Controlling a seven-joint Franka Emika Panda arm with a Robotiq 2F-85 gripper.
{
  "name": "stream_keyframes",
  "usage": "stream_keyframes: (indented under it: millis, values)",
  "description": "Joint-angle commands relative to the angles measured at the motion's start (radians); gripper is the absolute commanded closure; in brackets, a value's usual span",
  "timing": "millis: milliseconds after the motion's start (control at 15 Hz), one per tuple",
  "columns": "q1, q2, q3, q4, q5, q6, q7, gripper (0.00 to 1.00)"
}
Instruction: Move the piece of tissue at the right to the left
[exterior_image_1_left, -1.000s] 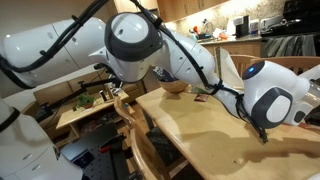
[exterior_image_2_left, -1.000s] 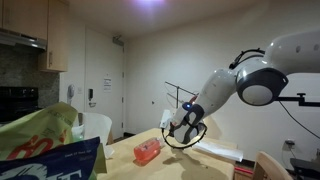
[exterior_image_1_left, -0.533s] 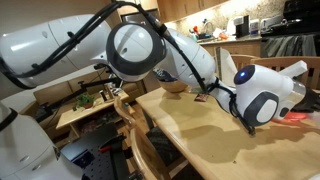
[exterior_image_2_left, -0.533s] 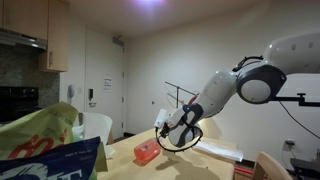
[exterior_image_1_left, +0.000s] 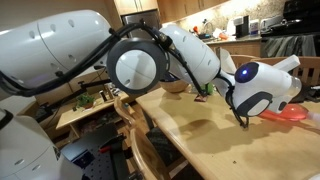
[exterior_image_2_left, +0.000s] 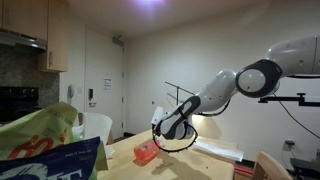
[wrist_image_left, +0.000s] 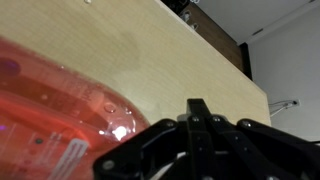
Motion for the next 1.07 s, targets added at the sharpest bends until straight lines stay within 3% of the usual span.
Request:
stream_keyframes:
  millis: [0, 200, 267, 400, 467, 600, 867, 1000]
  values:
    - [0.02, -0.057, -0.069, -0.083, 0.038, 0.024, -0.011, 1.0]
    - [0.11, -0.129, -0.261, -0.241, 0.197, 0.12, -0.021, 1.0]
    - [0.151, -0.093, -0.376, -0.162, 0.314, 0.057, -0.059, 1.0]
    - [0.248, -0.099, -0.531, -0.229, 0.434, 0.053, -0.047, 1.0]
    - [0.273, -0.088, -0.568, -0.229, 0.461, 0.048, -0.054, 1.0]
    - [0.267, -0.069, -0.539, -0.182, 0.42, 0.044, -0.047, 1.0]
    - [0.201, -0.044, -0.334, -0.093, 0.274, 0.044, -0.039, 1.0]
    - [0.185, -0.052, -0.249, -0.128, 0.211, 0.044, -0.05, 1.0]
